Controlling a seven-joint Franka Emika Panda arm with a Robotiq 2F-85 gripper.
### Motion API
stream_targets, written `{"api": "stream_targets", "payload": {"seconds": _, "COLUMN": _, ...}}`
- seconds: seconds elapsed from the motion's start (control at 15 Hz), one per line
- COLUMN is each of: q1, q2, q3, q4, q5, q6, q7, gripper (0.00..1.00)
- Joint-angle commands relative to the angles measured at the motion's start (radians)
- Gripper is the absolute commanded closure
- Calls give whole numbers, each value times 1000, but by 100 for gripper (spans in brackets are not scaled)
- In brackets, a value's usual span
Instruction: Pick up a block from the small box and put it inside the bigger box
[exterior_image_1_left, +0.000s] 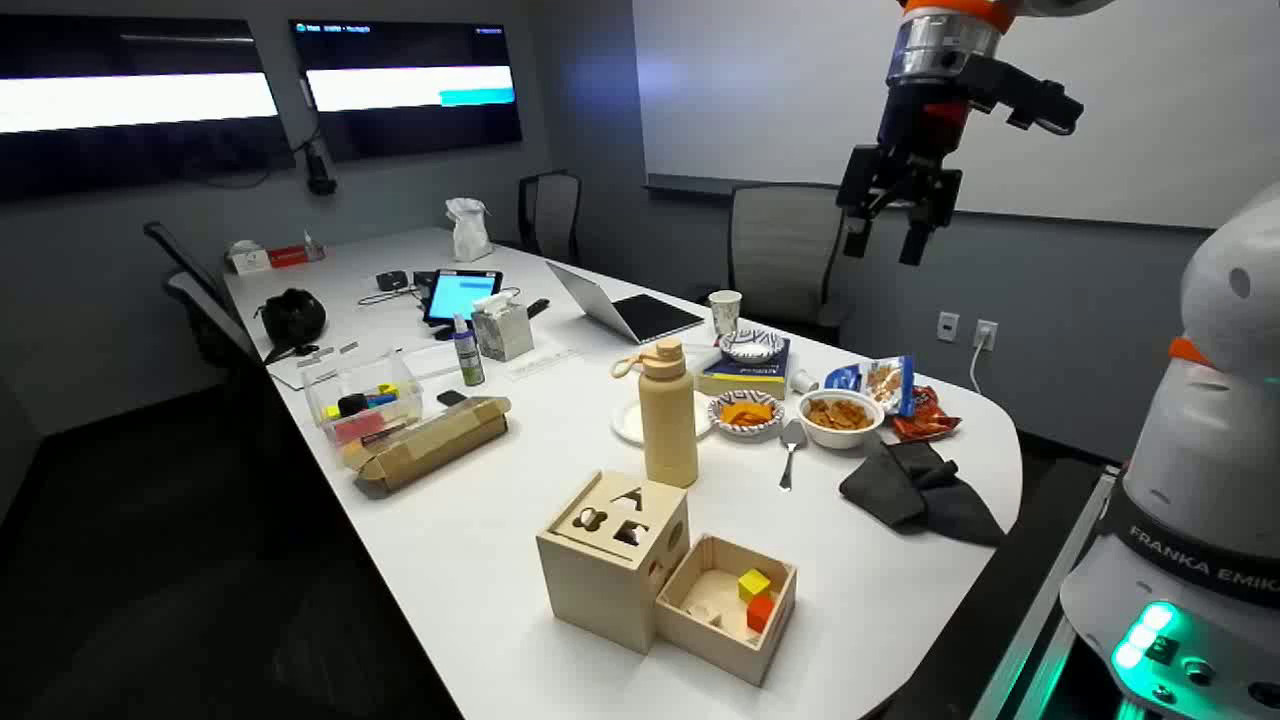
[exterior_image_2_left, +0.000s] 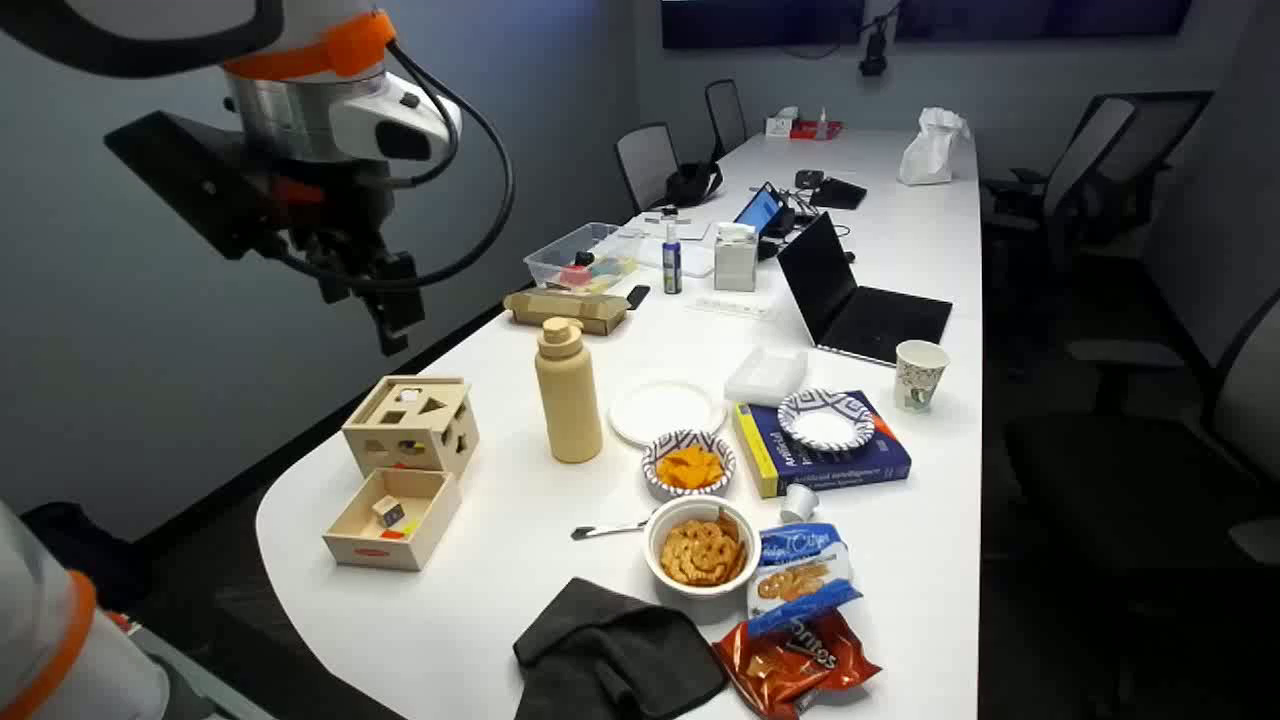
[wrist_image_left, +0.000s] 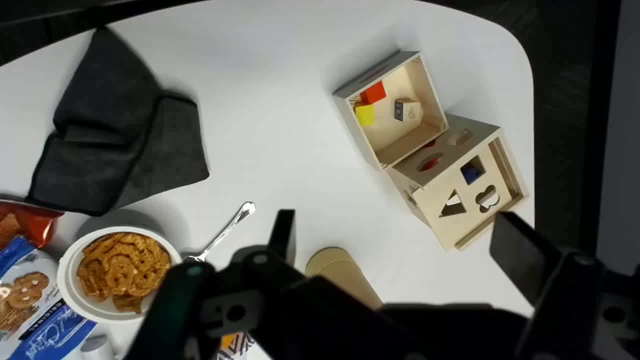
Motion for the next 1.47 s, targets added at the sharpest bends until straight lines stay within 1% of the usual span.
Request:
{"api": "stream_targets", "payload": {"seconds": 0.0, "q1": -18, "q2": 5, "q3": 15, "q4": 2, "q5": 13, "q6": -4, "q7": -12, "gripper": 0}}
{"api": "stream_targets", "payload": {"seconds": 0.27, "q1": -18, "q2": 10, "q3": 15, "q4": 1, "q5": 13, "q6": -4, "q7": -12, "gripper": 0}}
{"api": "stream_targets", "payload": {"seconds": 0.47, "q1": 0, "q2": 80, "q3": 112, "q4": 4, "q5": 128, "q6": 66, "q7": 191, "gripper": 0}}
{"api": "stream_targets", "payload": {"seconds": 0.53, "q1": 8, "q2": 106, "q3": 157, "q4": 4, "q5": 173, "q6": 101, "q7": 266, "gripper": 0}}
{"api": "stream_targets", "payload": {"seconds": 0.67, "q1": 29, "q2": 169, "q3": 247, "q4": 4, "q5": 265, "q6": 189, "q7": 395, "gripper": 0}}
{"api": "stream_targets", "payload": {"seconds": 0.8, "q1": 48, "q2": 248, "q3": 339, "q4": 2, "q5": 341, "q6": 303, "q7": 522, "gripper": 0}}
{"api": "stream_targets", "payload": {"seconds": 0.93, "q1": 66, "q2": 335, "q3": 406, "q4": 1, "q5": 401, "q6": 406, "q7": 634, "gripper": 0}}
{"api": "stream_targets", "payload": {"seconds": 1.0, "q1": 73, "q2": 390, "q3": 433, "q4": 1, "q5": 423, "q6": 469, "q7": 683, "gripper": 0}}
{"api": "stream_targets", "payload": {"seconds": 1.13, "q1": 93, "q2": 497, "q3": 458, "q4": 0, "q5": 453, "q6": 580, "q7": 772, "gripper": 0}}
{"api": "stream_targets", "payload": {"seconds": 1.2, "q1": 65, "q2": 547, "q3": 499, "q4": -1, "q5": 502, "q6": 624, "q7": 781, "gripper": 0}}
{"api": "stream_targets", "payload": {"seconds": 1.4, "q1": 87, "q2": 703, "q3": 516, "q4": -2, "q5": 632, "q6": 763, "q7": 815, "gripper": 0}}
